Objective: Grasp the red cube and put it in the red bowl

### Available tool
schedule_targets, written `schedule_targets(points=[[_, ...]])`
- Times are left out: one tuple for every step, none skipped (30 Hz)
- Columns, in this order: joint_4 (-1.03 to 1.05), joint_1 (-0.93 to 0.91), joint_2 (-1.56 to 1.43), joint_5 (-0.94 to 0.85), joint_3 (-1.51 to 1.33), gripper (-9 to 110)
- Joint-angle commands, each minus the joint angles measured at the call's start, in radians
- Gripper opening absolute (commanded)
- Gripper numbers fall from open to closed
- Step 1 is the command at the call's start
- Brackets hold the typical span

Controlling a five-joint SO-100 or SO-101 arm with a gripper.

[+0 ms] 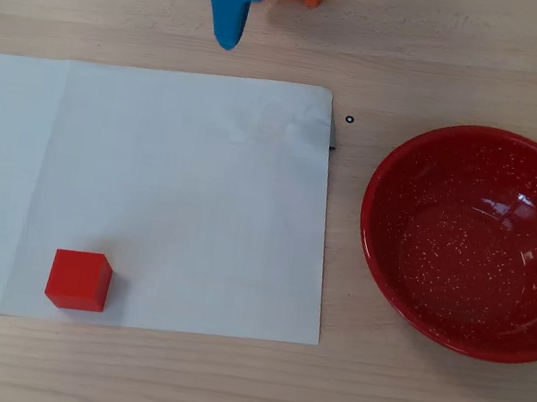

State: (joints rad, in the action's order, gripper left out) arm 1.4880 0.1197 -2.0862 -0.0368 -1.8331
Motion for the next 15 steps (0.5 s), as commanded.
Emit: schedule_targets(points=[[0.06,0.04,0.051,0.037,0.216,0],[0.078,0.048,0.092,0.041,0.264,0],[0.1,0.055,0.135,0.041,0.318,0],[0.114,0.064,0.175,0.041,0.368,0],[0.126,0.072,0.213,0.043,0.414,0],[0.14,0.08,0.253,0.044,0.463,0],[0.153,0.087,0.295,0.051,0.512,0],[0.167,0.094,0.333,0.058,0.563,0],[0.179,0.098,0.371,0.071,0.609,0],[0.186,0.106,0.408,0.074,0.653,0],[0.193,0.112,0.44,0.077,0.696,0],[0.209,0.118,0.474,0.091,0.741,0],[0.218,0.123,0.508,0.104,0.781,0],[0.232,0.127,0.54,0.118,0.824,0],[0.244,0.132,0.569,0.133,0.859,0]])
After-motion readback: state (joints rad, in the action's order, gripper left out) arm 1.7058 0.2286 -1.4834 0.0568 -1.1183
